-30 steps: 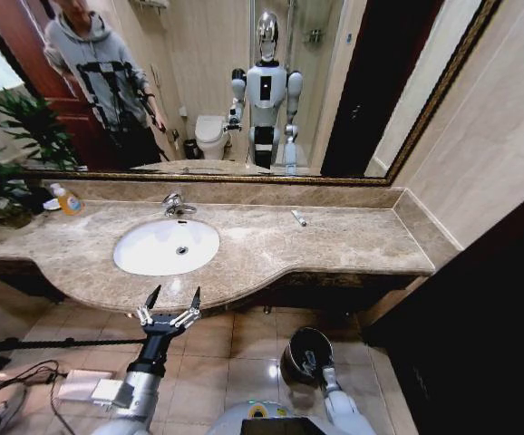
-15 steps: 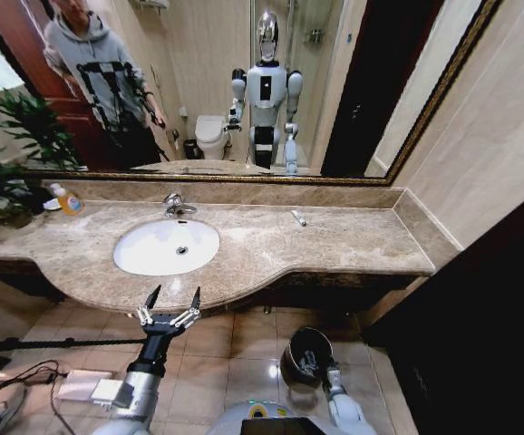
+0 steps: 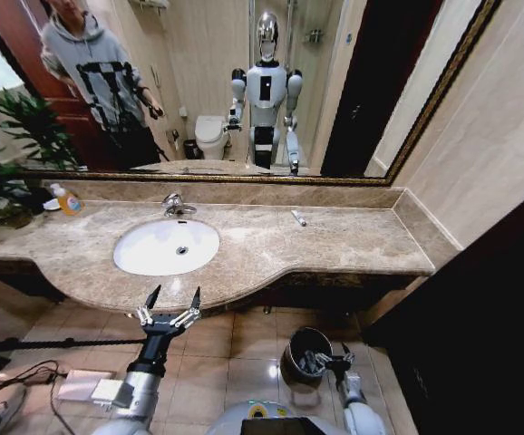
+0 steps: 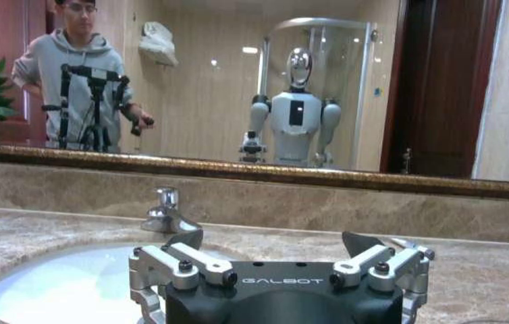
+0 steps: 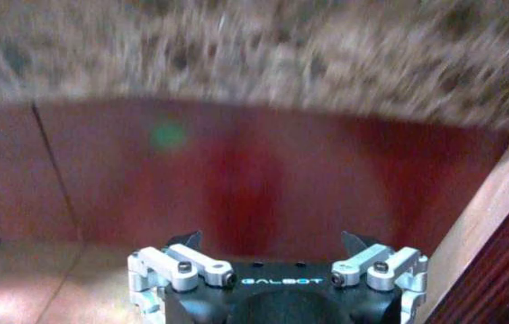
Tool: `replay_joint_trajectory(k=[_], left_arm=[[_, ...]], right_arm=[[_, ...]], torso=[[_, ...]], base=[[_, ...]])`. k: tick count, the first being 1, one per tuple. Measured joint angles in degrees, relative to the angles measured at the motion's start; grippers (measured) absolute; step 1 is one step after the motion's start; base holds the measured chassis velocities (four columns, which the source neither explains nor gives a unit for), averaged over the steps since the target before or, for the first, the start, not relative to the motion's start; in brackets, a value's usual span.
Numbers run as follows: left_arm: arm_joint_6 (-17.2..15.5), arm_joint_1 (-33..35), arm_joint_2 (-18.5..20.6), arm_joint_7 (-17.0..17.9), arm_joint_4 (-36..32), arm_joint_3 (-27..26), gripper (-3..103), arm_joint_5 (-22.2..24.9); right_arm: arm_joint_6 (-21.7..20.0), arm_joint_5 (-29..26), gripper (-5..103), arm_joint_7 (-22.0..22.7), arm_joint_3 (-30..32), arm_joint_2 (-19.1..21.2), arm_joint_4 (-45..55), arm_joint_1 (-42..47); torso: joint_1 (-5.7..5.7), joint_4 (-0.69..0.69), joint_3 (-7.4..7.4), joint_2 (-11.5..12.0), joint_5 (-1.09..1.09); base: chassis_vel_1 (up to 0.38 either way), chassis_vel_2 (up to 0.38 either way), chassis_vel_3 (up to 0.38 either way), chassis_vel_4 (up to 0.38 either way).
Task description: Pick up the trash from the sink and place it in the trash bin.
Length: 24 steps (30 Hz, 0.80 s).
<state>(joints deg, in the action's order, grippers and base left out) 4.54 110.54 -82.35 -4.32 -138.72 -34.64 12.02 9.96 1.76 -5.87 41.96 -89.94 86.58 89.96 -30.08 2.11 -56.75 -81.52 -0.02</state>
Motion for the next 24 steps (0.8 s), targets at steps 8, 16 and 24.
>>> replay_joint_trajectory(k=[8,16,24], left_arm=[[0.00,0.00,0.00,0.00,0.00,0.00,100,0.00],[0.00,0.00,0.00,0.00,0.00,0.00,100,0.00],[0.00,0.00,0.00,0.00,0.00,0.00,100,0.00]], right_arm=[[-6.67,-8.39,100,0.72,0.35,-0.28,25.72,9.08],[-12.40,-10.23,100,0.95,-1.43,0.87,35.95,6.21],[-18.30,-13.01,100,1.41,-2.93,6.98,35.46,-3.05]], torso=[[0.00,0.00,0.00,0.00,0.00],[0.00,0.00,0.00,0.00,0.01],[-0.01,0.00,-0.01,0.00,0.02]], base=[[0.000,0.000,0.000,0.000],[0.000,0.000,0.000,0.000],[0.000,0.000,0.000,0.000]])
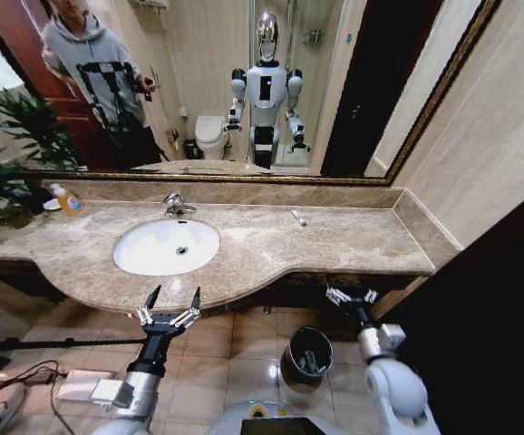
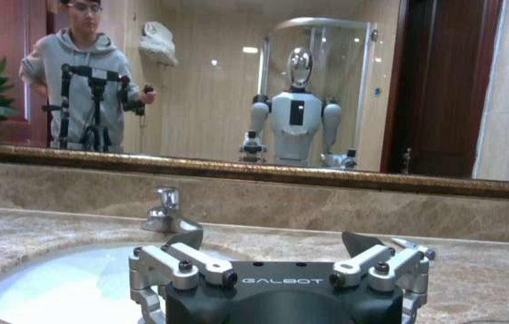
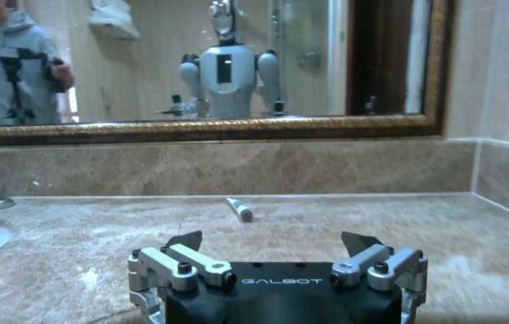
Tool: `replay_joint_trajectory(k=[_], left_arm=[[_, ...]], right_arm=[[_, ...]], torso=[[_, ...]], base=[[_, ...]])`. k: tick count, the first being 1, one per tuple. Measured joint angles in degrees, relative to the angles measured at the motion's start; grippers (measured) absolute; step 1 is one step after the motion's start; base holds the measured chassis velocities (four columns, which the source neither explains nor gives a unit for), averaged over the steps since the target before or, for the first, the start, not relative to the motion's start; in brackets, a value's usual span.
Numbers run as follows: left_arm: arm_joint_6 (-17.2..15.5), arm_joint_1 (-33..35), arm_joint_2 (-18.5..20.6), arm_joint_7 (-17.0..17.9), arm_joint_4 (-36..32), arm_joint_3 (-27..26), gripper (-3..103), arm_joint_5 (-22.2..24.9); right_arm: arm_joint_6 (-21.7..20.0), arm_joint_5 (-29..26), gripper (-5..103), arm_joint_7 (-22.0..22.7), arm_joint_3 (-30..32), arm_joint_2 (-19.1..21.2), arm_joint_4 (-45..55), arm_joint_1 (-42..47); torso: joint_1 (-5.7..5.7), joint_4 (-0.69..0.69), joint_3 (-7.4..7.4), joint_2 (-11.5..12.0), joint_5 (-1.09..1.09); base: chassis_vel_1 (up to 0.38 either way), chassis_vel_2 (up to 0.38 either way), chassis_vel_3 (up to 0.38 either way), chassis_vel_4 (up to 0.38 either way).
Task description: Pick up the trash from the sink and place it in the trash bin.
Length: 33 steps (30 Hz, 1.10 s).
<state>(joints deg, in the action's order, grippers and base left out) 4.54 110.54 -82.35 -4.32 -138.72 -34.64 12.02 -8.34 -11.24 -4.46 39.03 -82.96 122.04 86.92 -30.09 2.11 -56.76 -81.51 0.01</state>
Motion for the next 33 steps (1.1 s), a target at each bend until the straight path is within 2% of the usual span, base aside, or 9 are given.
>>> replay_joint_trajectory(k=[5,8,9,12,16,18,24,33], left_arm=[[0.00,0.00,0.00,0.00,0.00,0.00,100,0.00],[0.00,0.00,0.00,-0.01,0.00,0.00,100,0.00],[0.00,0.00,0.00,-0.01,0.00,0.00,100,0.00],[0.00,0.00,0.00,0.02,0.00,0.00,100,0.00],[0.00,0.00,0.00,0.00,0.00,0.00,100,0.00],[0.00,0.00,0.00,0.00,0.00,0.00,100,0.00],[0.00,0.00,0.00,0.00,0.00,0.00,100,0.00],[0.00,0.00,0.00,0.00,0.00,0.00,100,0.00]], right_arm=[[-0.86,-1.22,100,-0.13,-1.18,3.48,-2.67,-3.73],[-1.83,-2.22,100,-0.13,-3.54,7.17,-7.24,-9.97],[-1.83,-2.22,100,-0.13,-3.54,7.17,-7.24,-9.97],[-3.25,-4.19,100,0.32,-6.05,10.63,-12.40,-17.37],[-4.27,-5.87,100,0.50,-7.91,12.78,-17.12,-22.92],[-4.59,-6.77,100,0.56,-10.37,14.20,-22.84,-28.46],[-4.59,-6.32,100,0.63,-16.07,13.16,-32.24,-38.66],[-5.35,-5.89,100,1.04,-21.39,10.16,-40.23,-47.33]], torso=[[0.00,0.00,0.00,0.00,0.00],[0.00,-0.01,0.00,0.00,0.00],[0.00,-0.01,0.00,0.00,0.00],[0.00,0.01,0.00,0.00,0.00],[0.00,0.00,0.00,0.00,-0.01],[0.00,0.00,0.00,0.00,0.01],[0.00,0.01,0.00,0.00,-0.01],[0.01,0.00,0.00,0.00,-0.01]], base=[[0.000,0.000,0.000,0.000],[0.000,0.000,0.000,0.000],[0.000,0.000,0.000,0.000],[0.000,0.000,0.000,0.000],[0.000,0.000,0.000,0.000],[0.000,0.000,0.000,0.000],[0.000,0.000,0.000,0.000],[0.000,0.000,0.000,0.000]])
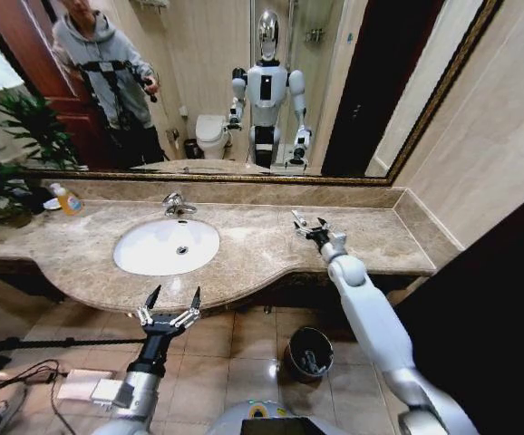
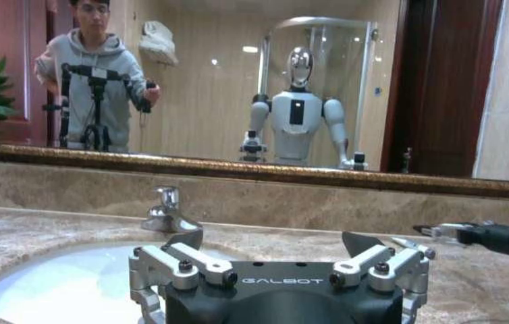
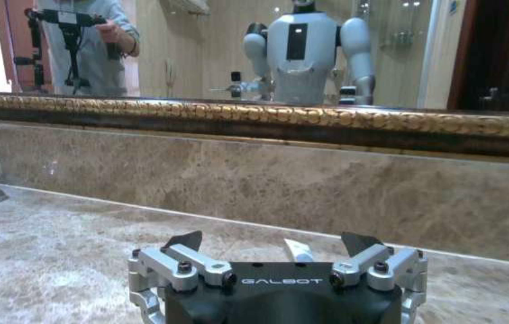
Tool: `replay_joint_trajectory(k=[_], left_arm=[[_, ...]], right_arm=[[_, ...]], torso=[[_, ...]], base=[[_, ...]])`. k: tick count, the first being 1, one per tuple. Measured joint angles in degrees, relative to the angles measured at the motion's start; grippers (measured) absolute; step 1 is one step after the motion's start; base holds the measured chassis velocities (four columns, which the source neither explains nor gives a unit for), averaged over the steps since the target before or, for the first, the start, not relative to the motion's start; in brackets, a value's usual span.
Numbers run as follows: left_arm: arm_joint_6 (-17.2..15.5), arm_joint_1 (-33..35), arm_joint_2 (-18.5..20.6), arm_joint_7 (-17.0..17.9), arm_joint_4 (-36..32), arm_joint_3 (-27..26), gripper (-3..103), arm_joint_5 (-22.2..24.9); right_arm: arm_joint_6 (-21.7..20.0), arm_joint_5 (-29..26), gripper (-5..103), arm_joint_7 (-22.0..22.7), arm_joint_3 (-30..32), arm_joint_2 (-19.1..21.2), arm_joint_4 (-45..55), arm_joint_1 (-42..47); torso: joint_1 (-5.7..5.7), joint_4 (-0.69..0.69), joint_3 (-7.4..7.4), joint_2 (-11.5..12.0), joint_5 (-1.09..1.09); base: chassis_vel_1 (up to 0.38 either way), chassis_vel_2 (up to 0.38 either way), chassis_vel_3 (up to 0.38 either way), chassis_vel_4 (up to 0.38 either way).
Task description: Pick up the trash from the sink and place it in the trash bin.
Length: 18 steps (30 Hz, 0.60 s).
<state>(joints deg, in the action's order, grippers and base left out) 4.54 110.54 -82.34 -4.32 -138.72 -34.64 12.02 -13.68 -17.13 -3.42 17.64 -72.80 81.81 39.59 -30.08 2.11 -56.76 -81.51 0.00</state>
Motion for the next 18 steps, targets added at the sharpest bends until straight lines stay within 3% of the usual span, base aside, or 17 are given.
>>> replay_joint_trajectory(k=[18], left_arm=[[0.00,0.00,0.00,0.00,0.00,0.00,100,0.00]], right_arm=[[1.85,0.61,100,-0.40,-2.91,-3.50,-15.16,-8.67]], torso=[[0.00,0.00,0.00,0.00,0.00]], base=[[0.000,0.000,0.000,0.000]])
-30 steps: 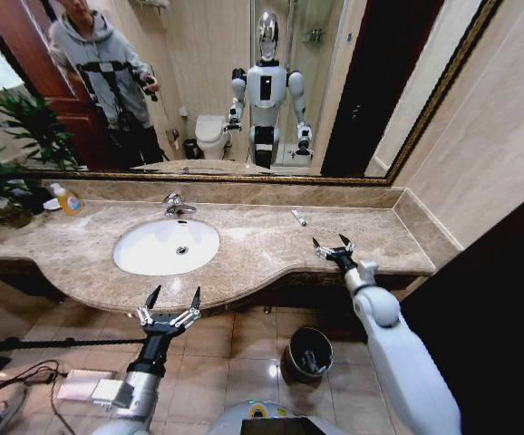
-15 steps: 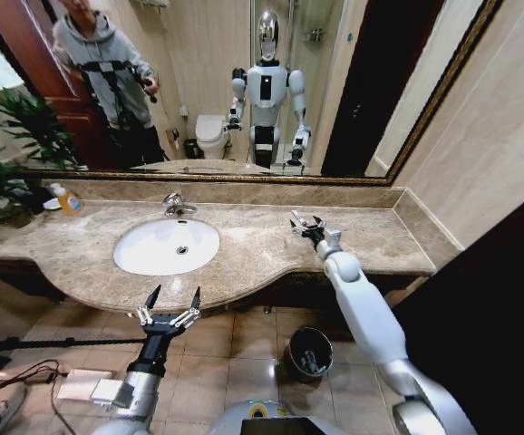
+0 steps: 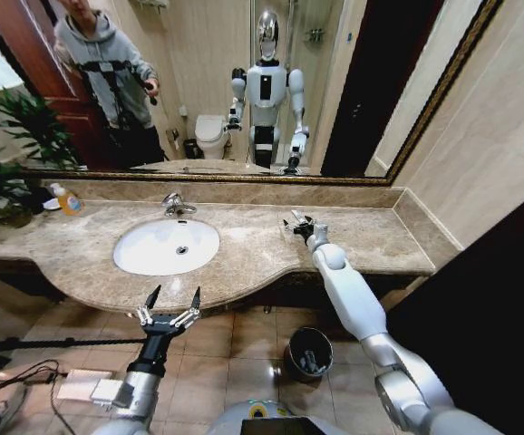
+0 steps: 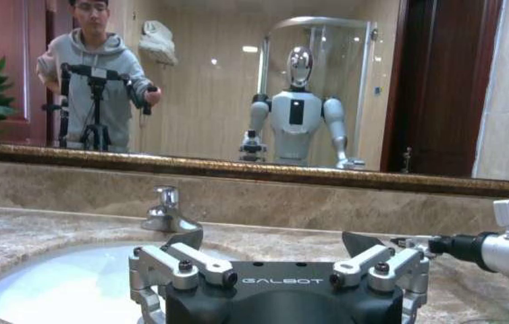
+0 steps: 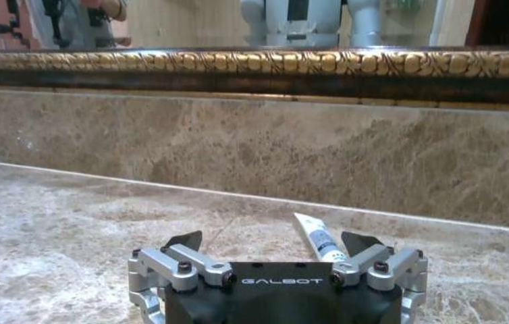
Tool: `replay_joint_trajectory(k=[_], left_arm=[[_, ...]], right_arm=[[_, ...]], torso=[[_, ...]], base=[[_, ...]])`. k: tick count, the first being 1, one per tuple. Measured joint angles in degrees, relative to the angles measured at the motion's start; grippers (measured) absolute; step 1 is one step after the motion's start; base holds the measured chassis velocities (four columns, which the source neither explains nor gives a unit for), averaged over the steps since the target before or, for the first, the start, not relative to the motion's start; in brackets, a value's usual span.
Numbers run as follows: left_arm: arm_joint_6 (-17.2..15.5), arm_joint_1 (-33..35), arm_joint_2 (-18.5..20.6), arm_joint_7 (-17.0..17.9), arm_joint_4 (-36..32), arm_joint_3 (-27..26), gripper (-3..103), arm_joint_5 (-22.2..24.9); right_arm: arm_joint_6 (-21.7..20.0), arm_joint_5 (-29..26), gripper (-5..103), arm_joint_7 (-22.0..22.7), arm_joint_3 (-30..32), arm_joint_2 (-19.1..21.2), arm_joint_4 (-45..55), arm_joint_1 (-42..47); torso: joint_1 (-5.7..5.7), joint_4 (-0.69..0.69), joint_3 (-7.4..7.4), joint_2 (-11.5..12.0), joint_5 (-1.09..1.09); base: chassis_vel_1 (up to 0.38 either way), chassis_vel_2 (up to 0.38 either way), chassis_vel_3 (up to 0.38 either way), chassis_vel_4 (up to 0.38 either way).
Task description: Pick up the trash from the sink and place it in the trash bin.
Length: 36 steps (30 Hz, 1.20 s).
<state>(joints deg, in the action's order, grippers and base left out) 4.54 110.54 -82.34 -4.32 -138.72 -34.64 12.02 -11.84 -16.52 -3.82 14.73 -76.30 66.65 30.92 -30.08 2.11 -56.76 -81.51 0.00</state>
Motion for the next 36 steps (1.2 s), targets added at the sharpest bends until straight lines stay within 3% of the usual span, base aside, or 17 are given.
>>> replay_joint_trajectory(k=[12,15,18,21,23,29,33,36], left_arm=[[0.00,0.00,0.00,0.00,0.00,0.00,100,0.00],[0.00,0.00,0.00,0.00,0.00,0.00,100,0.00],[0.00,0.00,0.00,0.00,0.00,0.00,100,0.00],[0.00,0.00,0.00,0.00,0.00,0.00,100,0.00],[0.00,0.00,0.00,0.00,0.00,0.00,100,0.00],[0.00,0.00,0.00,0.00,0.00,0.00,100,0.00],[0.00,0.00,0.00,0.00,0.00,0.00,100,0.00],[0.00,0.00,0.00,0.00,0.00,0.00,100,0.00]], right_arm=[[1.13,1.44,103,0.04,3.74,0.26,-4.58,-0.94],[1.14,1.43,98,0.10,4.11,0.44,-5.22,-0.94],[1.21,1.42,91,0.07,4.37,0.23,-5.72,-0.97],[1.34,1.43,75,-0.20,5.06,0.11,-5.76,-0.61],[1.43,1.44,75,-0.33,5.24,0.11,-5.90,-0.56],[2.18,1.52,48,-1.07,5.92,-0.25,-7.56,-0.87],[2.49,1.63,37,-1.34,5.98,-0.24,-7.87,-0.89],[2.61,1.69,21,-1.72,6.08,-0.07,-7.94,-0.83]], torso=[[0.00,-0.02,0.00,-0.01,0.00],[0.00,-0.01,0.00,-0.01,0.00],[0.00,0.00,0.00,0.00,0.01],[0.00,0.00,0.00,0.00,0.01],[0.00,0.00,0.00,0.00,0.01],[0.00,0.00,0.01,-0.01,-0.01],[0.01,0.00,0.01,-0.01,-0.01],[0.01,0.00,0.01,-0.01,0.00]], base=[[0.000,0.000,0.000,0.000],[0.000,0.000,0.000,0.000],[0.000,0.000,0.000,0.000],[0.000,0.000,0.000,0.000],[0.000,0.000,0.000,0.000],[0.000,0.000,0.000,0.000],[0.000,0.000,0.000,0.000],[0.000,0.000,0.000,0.000]])
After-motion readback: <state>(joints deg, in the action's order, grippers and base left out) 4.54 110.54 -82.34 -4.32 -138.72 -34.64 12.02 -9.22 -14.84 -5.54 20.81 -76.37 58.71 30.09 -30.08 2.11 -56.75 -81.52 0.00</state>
